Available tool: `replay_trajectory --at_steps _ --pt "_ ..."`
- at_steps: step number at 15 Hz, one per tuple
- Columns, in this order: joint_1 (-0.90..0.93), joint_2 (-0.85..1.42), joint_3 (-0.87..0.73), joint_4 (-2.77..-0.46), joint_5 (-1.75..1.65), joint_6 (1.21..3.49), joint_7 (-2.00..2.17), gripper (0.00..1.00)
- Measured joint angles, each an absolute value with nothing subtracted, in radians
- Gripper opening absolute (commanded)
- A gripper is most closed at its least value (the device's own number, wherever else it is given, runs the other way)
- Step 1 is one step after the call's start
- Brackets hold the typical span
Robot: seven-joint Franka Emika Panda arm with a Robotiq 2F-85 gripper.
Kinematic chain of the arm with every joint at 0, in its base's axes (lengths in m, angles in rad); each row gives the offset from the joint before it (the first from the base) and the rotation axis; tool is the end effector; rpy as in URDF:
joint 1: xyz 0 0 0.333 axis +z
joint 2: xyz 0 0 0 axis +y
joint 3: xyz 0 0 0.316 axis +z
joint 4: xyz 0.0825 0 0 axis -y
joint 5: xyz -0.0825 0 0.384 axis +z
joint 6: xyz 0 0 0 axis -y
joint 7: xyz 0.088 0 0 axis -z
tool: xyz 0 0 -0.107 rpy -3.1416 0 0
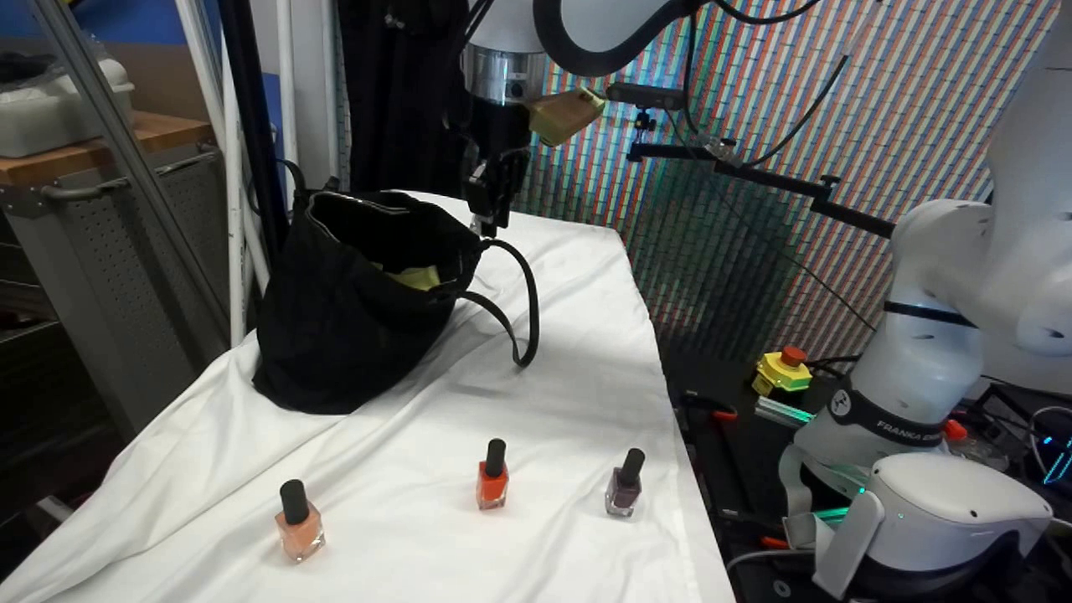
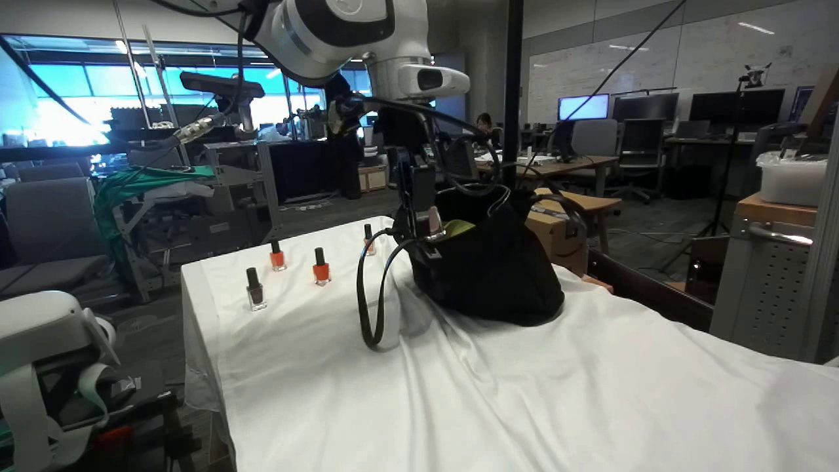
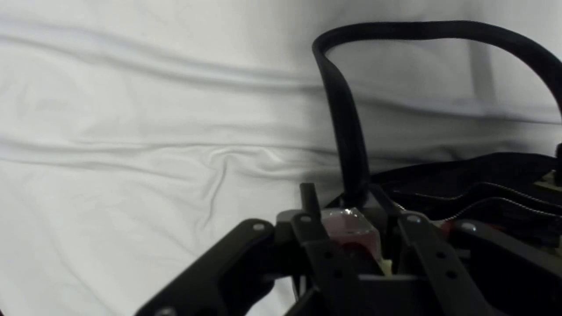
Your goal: Put all the nail polish bottles into the bag
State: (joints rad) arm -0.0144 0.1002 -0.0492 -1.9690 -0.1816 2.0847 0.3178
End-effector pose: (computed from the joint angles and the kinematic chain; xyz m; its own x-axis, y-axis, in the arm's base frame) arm 0.5787 -0.0453 0.4233 0.9571 -0.2839 0.0588 -0.2896 -0.9449 0.1528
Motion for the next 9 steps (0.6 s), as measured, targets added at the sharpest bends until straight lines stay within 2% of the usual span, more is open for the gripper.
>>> replay_trajectory --at_steps 7,8,9 --pt "0.035 0.165 -0.013 -1.885 -0.195 2.085 0.278 0.15" --pt "0.038 0.178 -0.011 -1.870 -0.195 2.085 0.272 0.65" --pt "0.042 0.193 -0.010 -1.856 -0.195 2.085 0.264 0.66"
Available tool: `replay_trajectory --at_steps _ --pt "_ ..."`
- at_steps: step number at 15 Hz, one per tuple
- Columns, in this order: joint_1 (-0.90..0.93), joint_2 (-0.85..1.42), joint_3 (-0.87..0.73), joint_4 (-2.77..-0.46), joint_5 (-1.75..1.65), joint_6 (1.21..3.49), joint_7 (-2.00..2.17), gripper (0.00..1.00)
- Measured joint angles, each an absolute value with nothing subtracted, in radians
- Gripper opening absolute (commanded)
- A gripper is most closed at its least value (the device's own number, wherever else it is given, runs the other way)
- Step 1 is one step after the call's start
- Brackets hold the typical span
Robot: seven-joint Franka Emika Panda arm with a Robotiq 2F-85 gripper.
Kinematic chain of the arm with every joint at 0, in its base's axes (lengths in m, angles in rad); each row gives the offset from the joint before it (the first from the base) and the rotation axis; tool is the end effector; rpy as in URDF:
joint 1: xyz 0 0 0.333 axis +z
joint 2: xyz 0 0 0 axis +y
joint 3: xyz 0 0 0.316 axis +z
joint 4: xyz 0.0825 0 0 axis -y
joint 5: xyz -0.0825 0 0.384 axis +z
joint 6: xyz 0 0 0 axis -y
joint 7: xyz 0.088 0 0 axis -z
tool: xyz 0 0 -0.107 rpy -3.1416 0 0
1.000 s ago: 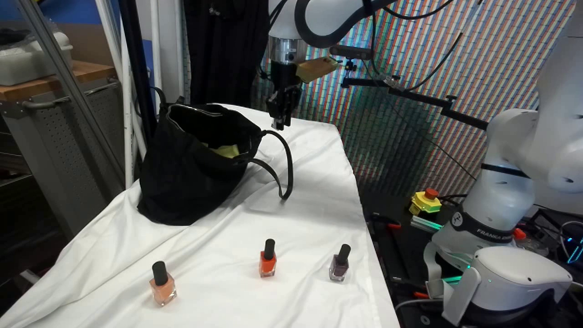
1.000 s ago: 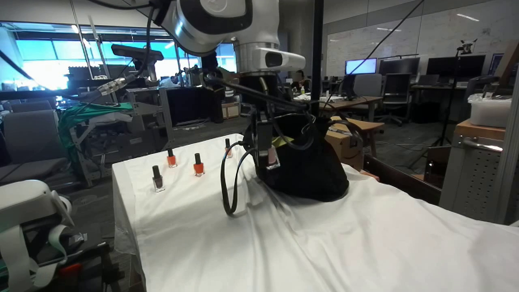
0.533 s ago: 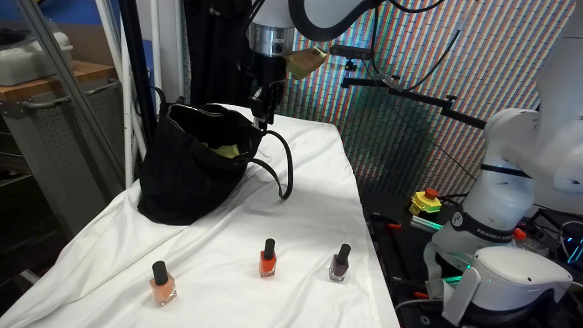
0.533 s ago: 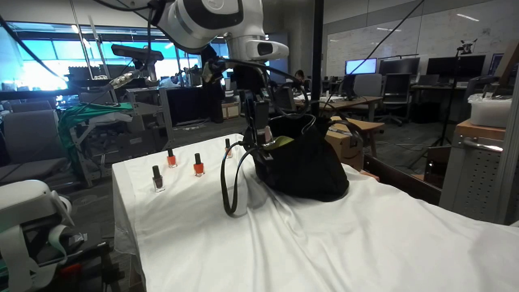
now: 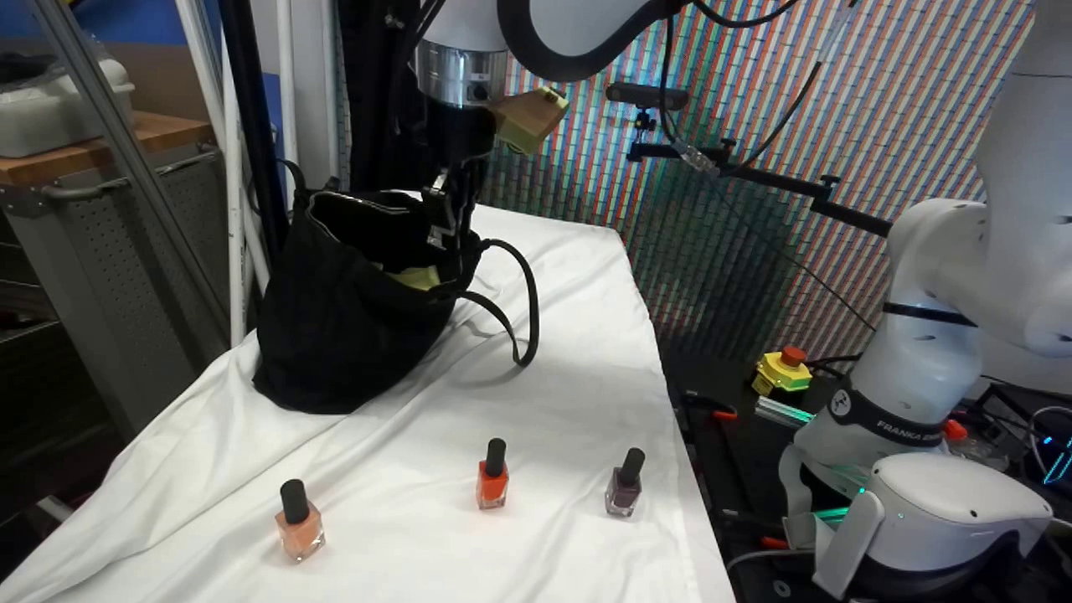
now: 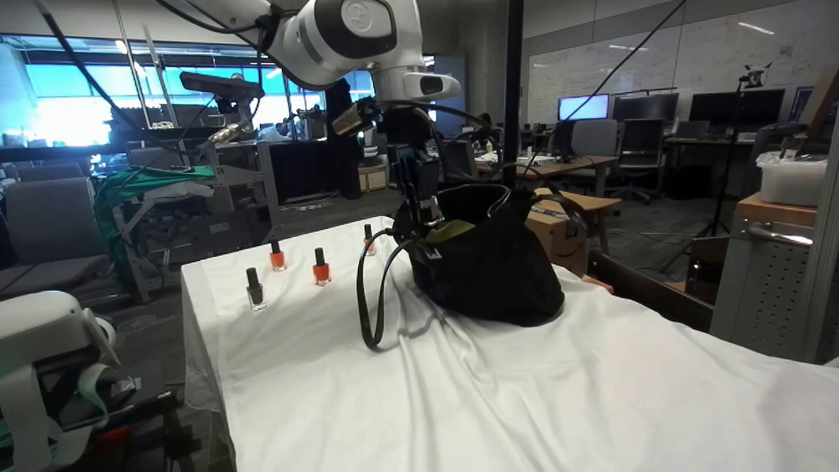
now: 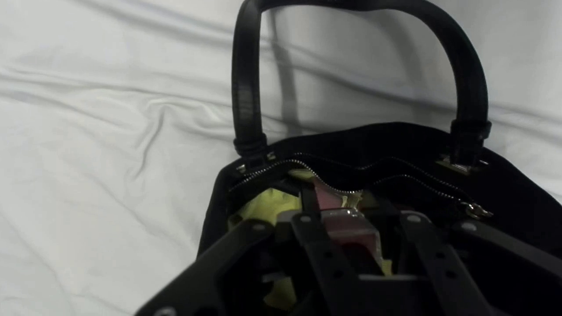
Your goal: Put all the nail polish bottles into the bag
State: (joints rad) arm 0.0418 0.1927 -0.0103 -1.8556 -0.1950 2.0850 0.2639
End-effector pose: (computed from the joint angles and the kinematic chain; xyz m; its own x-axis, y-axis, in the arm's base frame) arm 0.6127 0.0099 0.4213 0.9885 -0.1325 0.0727 -0.1427 -0.9766 0.1606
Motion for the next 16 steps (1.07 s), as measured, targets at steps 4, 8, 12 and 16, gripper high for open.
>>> replay_trajectory --at_steps 4,8,12,16 --pt "0.046 0.246 -0.010 -1.799 -0.197 2.088 0.246 0.91" --pt "0.046 0.275 -0.011 -1.761 -0.197 2.087 0.238 1.00" --pt "0.051 0.265 -0.011 -1.757 -0.197 2.074 0.241 1.00" --pt "0.073 0.235 -0.007 -1.774 -0.197 2.053 0.263 1.00"
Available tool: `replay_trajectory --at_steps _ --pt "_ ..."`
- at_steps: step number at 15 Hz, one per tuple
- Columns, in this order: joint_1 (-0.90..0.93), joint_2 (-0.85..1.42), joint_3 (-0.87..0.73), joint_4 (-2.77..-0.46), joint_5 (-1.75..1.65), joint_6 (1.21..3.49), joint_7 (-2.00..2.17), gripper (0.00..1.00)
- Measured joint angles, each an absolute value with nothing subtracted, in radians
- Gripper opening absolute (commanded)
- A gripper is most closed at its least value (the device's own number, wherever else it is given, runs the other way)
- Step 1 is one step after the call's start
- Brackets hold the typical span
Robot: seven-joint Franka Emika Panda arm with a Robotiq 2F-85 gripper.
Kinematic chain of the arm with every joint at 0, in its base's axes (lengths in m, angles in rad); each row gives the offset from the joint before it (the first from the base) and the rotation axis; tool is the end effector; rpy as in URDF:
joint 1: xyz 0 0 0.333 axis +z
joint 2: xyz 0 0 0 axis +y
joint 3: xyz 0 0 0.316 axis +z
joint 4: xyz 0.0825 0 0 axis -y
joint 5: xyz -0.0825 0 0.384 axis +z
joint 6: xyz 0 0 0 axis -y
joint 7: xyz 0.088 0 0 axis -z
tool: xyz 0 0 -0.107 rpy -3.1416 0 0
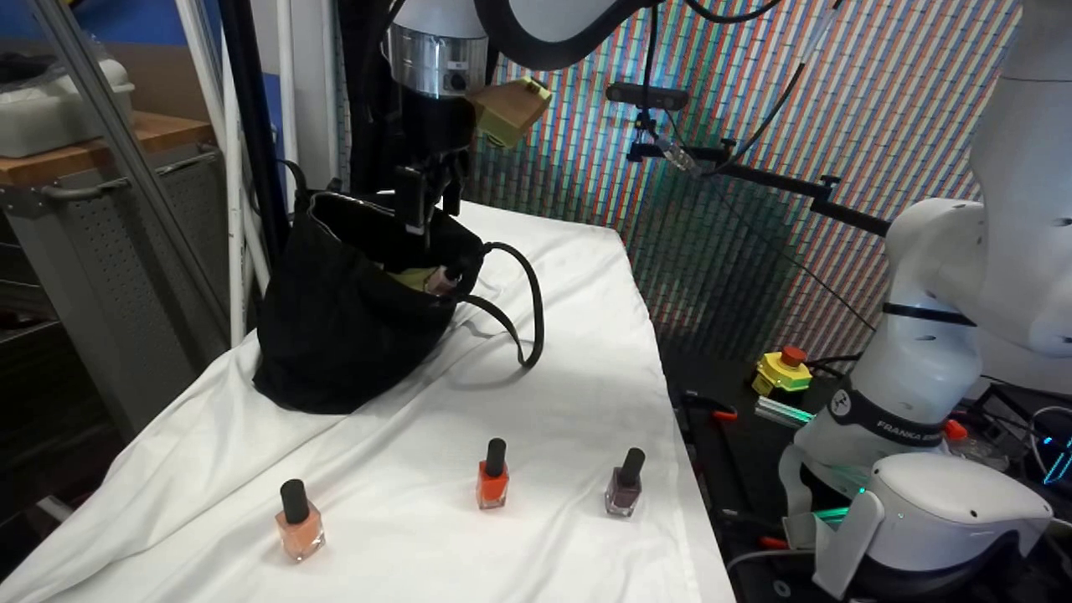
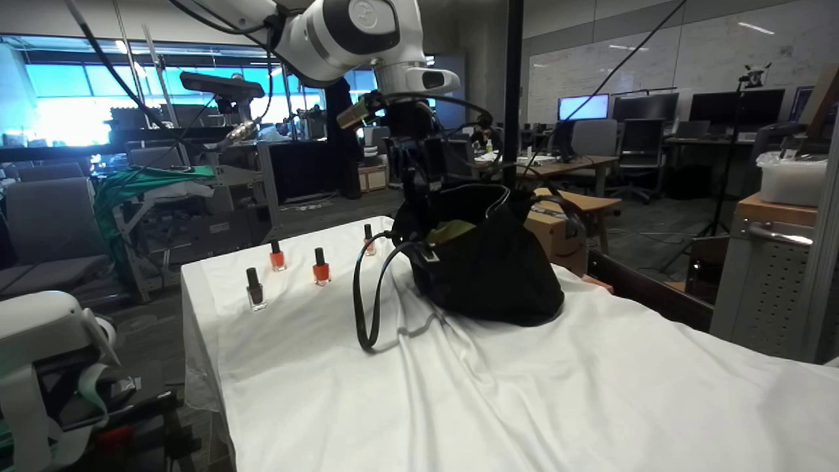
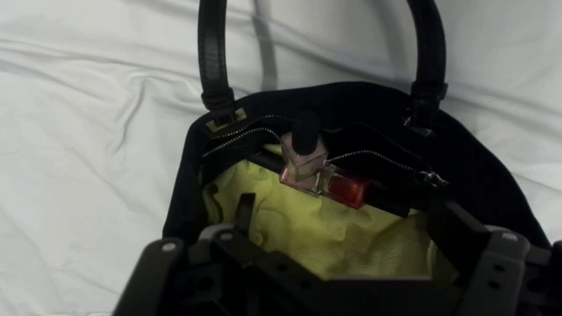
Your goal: Put all the nail polish bottles into the bag
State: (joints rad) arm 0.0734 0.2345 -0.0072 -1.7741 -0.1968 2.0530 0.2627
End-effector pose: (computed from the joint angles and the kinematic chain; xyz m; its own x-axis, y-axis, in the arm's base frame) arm 0.6288 0.0314 0.4311 0.9915 -0.1014 0.0813 -0.1136 -0.9800 0.1632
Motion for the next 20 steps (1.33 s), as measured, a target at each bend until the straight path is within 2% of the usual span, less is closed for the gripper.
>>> replay_trajectory --at_steps 11,20 --pt "0.132 0.080 0.059 -1.960 -0.190 1.997 0.433 1.00" --pt "0.133 0.038 0.099 -2.126 -0.186 2.000 0.452 1.00"
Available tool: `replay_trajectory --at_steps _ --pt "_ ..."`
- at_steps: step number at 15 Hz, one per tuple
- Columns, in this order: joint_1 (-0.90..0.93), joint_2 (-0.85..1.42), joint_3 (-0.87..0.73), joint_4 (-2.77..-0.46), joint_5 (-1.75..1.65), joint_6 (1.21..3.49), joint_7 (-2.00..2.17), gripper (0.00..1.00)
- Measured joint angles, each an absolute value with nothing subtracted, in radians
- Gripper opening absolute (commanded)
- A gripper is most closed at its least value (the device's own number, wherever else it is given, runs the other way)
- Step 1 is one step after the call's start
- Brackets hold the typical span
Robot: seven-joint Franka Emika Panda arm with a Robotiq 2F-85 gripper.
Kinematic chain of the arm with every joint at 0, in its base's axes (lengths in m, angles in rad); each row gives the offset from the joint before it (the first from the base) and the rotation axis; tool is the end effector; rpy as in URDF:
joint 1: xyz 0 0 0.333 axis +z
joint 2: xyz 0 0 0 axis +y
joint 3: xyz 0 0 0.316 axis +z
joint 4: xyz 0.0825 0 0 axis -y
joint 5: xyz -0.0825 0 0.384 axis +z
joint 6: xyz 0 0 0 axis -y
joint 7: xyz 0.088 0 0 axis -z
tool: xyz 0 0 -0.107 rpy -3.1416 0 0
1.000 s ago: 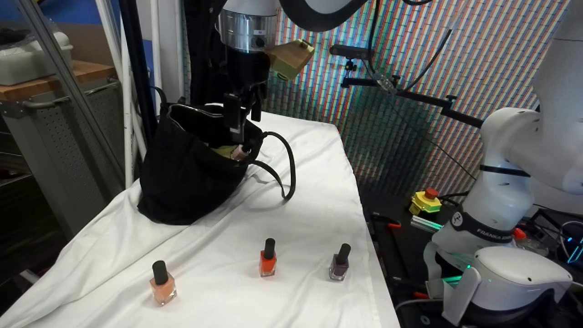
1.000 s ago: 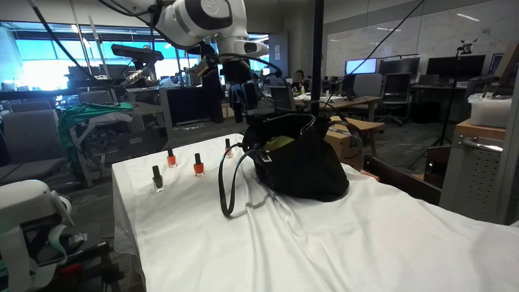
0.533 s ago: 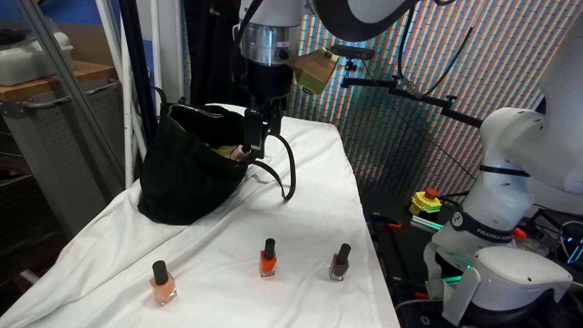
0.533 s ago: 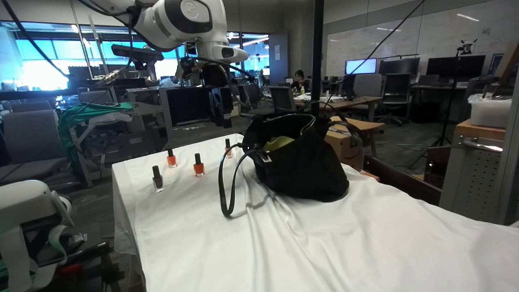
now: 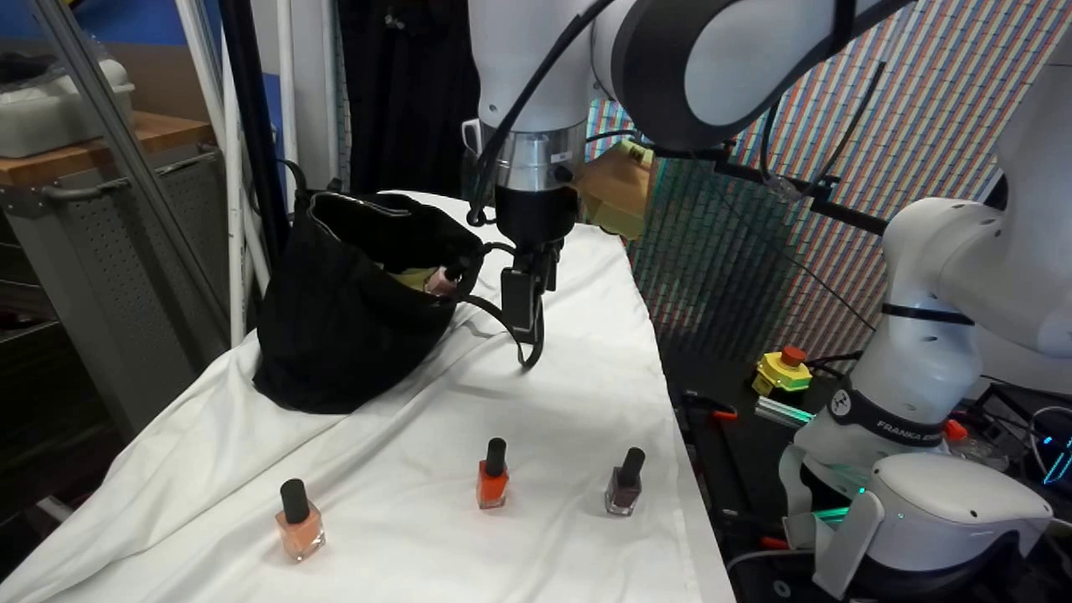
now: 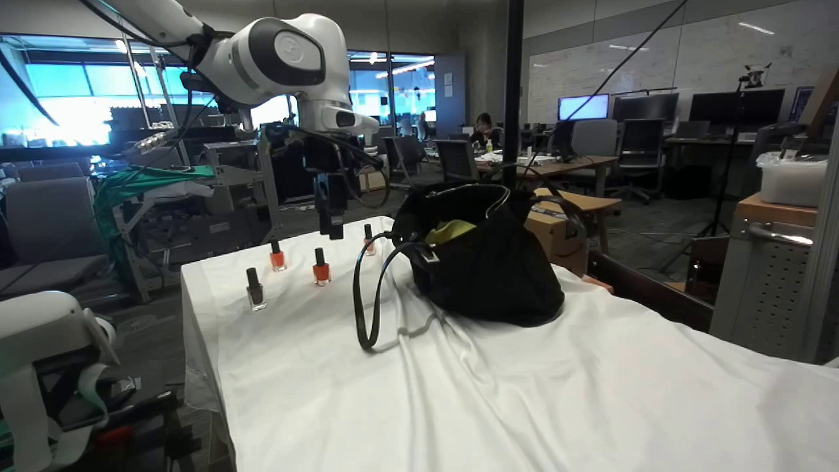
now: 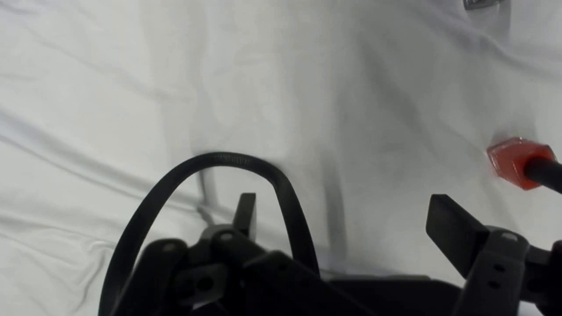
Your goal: Put all the nail polish bottles into the bag
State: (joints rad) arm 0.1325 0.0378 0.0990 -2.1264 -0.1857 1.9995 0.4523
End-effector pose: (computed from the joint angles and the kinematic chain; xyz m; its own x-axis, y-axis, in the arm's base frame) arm 0.5172 0.1102 0.3803 0.9867 -0.1375 -0.0871 -0.1169 -0.9710 0.2084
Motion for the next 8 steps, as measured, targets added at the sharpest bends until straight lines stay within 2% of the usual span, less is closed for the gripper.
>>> replay_trajectory --at_steps 8 --pt "0.145 0.019 0.136 -2.251 -0.136 2.052 0.488 1.00"
